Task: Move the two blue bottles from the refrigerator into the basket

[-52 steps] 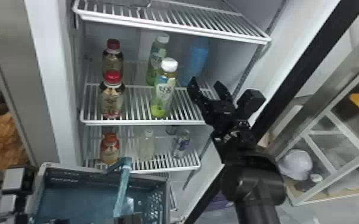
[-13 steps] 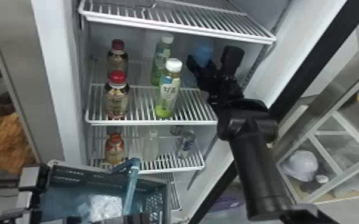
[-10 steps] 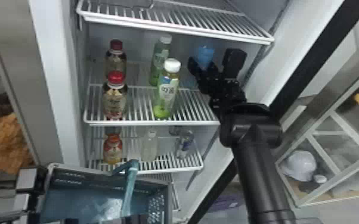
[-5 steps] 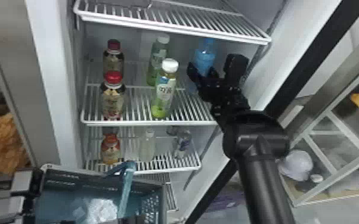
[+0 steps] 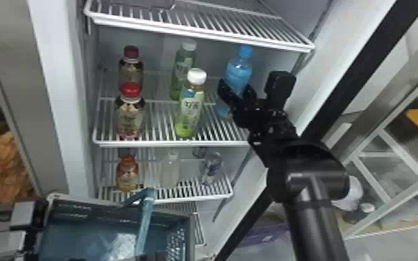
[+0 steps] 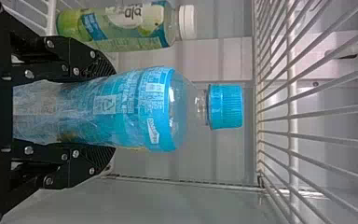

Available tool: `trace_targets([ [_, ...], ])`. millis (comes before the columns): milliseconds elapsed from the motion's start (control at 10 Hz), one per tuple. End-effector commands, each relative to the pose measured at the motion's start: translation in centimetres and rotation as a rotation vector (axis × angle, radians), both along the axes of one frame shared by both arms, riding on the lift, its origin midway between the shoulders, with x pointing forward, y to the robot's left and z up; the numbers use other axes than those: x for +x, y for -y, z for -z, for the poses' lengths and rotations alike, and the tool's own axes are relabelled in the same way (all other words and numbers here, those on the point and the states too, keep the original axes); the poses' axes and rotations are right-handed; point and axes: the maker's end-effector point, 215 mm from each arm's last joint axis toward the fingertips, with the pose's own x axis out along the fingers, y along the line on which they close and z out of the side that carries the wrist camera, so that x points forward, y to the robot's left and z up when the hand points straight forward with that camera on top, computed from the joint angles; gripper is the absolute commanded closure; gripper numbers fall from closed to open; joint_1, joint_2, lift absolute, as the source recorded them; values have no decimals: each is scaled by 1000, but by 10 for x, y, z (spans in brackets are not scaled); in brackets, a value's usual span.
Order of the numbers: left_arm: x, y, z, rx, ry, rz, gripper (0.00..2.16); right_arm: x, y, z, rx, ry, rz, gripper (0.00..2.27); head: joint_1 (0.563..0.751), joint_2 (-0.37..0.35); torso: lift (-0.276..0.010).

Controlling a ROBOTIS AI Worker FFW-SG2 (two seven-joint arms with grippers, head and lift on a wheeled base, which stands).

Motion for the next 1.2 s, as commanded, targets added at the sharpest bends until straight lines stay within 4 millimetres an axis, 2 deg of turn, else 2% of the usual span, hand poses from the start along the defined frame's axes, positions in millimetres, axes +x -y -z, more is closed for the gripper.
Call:
trace_targets([
  [0,0,0,0,-4,-1,-3,1173,-16,-5,5,3,-12,-14,754,695,-348,0],
  [400,0,-1,-2,-10,2,-6,1171,-55,-18,-7,-10,2,-63,754,695,-350,0],
  [600,0,-1,-2,-12,2,-9,1171,-81,-26,-6,-20,-4,-88,754,695,-350,0],
  [1100,0,-1,-5,-19,9,-9,1171,-133,-19,-3,-21,-16,-77,754,695,-350,0],
])
